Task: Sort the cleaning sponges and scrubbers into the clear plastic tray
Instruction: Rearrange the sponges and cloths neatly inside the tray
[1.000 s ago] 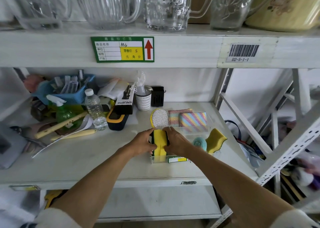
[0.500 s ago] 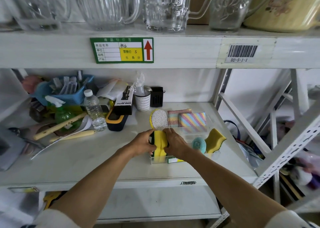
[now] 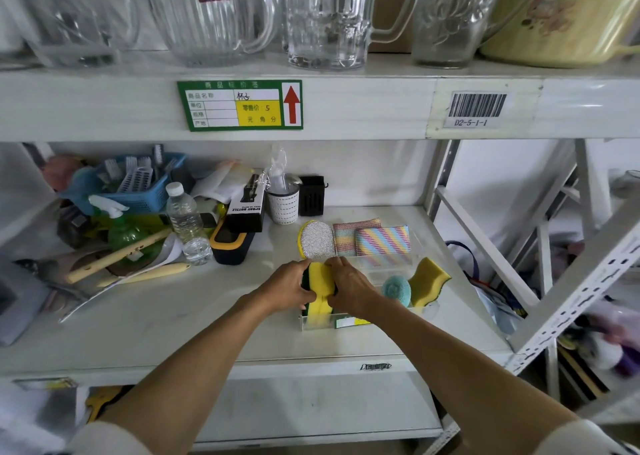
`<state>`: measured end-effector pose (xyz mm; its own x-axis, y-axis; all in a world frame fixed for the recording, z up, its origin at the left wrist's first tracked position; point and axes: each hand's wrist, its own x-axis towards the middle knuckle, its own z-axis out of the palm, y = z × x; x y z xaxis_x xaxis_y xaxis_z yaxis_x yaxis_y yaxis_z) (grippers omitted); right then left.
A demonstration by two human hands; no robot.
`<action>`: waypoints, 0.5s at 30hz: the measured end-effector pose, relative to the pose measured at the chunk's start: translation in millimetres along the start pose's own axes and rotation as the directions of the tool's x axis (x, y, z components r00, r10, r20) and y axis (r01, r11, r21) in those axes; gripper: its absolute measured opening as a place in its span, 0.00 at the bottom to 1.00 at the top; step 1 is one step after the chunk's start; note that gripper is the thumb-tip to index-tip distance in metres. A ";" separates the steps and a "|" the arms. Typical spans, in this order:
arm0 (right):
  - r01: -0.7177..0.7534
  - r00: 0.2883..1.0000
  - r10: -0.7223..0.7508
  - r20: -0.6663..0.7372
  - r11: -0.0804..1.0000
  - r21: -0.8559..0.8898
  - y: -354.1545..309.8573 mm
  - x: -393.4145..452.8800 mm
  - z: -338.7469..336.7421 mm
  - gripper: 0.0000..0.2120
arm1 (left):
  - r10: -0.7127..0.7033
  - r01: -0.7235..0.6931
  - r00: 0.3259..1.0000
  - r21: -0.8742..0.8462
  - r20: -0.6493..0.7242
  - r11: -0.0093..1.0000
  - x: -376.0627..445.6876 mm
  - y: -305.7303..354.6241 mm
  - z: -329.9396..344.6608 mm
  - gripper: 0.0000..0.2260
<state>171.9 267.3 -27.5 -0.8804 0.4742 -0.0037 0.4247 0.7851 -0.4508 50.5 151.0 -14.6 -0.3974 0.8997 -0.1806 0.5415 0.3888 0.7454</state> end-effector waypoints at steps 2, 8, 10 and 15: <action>-0.001 1.000 0.001 -0.002 1.000 -0.002 -1.4 1.0 -0.5 0.30 | -0.034 0.033 0.999 0.008 0.014 0.999 0.6 1.9 -1.0 0.32; 0.021 1.000 -0.021 0.004 1.000 -0.019 -6.1 4.2 3.6 0.30 | -0.071 0.070 0.997 0.039 0.038 0.997 0.5 -5.3 -2.3 0.37; 0.021 1.000 -0.021 0.011 0.999 -0.024 -6.1 4.5 4.6 0.31 | -0.061 0.061 0.997 0.019 0.040 0.998 0.0 -7.9 -0.9 0.34; 0.026 1.000 -0.026 0.015 1.000 -0.015 -5.1 4.2 5.0 0.32 | 0.000 0.000 1.000 0.084 0.000 0.996 -1.1 -11.8 -0.1 0.35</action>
<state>165.0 263.3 -29.7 -0.8941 0.4478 -0.0056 0.4049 0.8030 -0.4373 44.4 145.4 -23.1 -0.3974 0.8998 -0.1801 0.6022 0.4039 0.6886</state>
